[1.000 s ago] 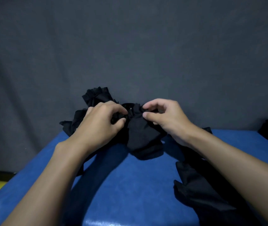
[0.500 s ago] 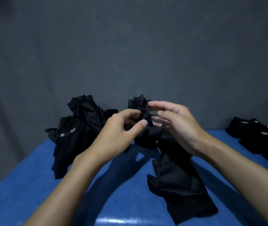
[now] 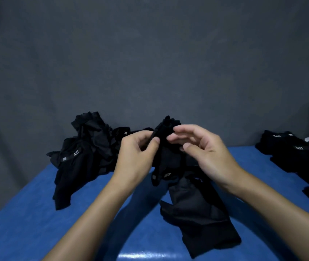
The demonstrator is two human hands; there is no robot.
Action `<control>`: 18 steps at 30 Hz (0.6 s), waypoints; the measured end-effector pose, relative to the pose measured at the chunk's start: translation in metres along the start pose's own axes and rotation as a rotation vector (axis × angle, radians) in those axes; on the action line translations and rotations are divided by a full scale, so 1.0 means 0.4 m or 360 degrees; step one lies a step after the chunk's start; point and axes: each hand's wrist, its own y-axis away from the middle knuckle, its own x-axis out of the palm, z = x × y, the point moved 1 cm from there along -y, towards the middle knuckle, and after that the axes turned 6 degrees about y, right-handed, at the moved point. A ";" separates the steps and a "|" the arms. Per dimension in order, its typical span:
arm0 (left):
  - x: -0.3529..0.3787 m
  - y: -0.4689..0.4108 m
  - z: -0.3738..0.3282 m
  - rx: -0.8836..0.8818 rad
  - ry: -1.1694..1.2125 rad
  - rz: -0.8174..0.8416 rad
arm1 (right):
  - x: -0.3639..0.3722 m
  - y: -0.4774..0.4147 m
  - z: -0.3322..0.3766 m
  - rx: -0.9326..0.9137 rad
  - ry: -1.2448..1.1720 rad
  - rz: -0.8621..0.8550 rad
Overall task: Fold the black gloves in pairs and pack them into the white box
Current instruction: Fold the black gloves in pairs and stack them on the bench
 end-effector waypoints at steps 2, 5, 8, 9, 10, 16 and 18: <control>0.000 -0.006 0.003 -0.0063 0.0137 -0.0079 | -0.015 0.005 -0.009 -0.0049 0.0187 -0.0210; -0.005 -0.008 0.002 -0.0165 0.0343 -0.0071 | -0.040 0.017 -0.030 0.0056 0.0302 -0.0330; -0.003 0.004 -0.013 -0.0299 0.0582 0.0017 | -0.049 0.044 -0.034 0.0236 -0.0067 -0.0132; 0.001 0.010 -0.021 -0.0338 0.0652 0.0049 | -0.047 0.056 -0.028 0.0294 -0.0234 -0.0043; 0.005 0.012 -0.024 -0.0368 0.0687 0.0062 | -0.045 0.064 -0.023 0.0314 -0.0344 0.0028; 0.009 0.035 -0.015 -0.0411 0.0471 0.0112 | -0.048 0.092 -0.012 0.0249 -0.0324 -0.0065; 0.006 0.050 -0.014 -0.0405 0.0414 0.0169 | -0.052 0.106 -0.011 0.0265 -0.0327 -0.0093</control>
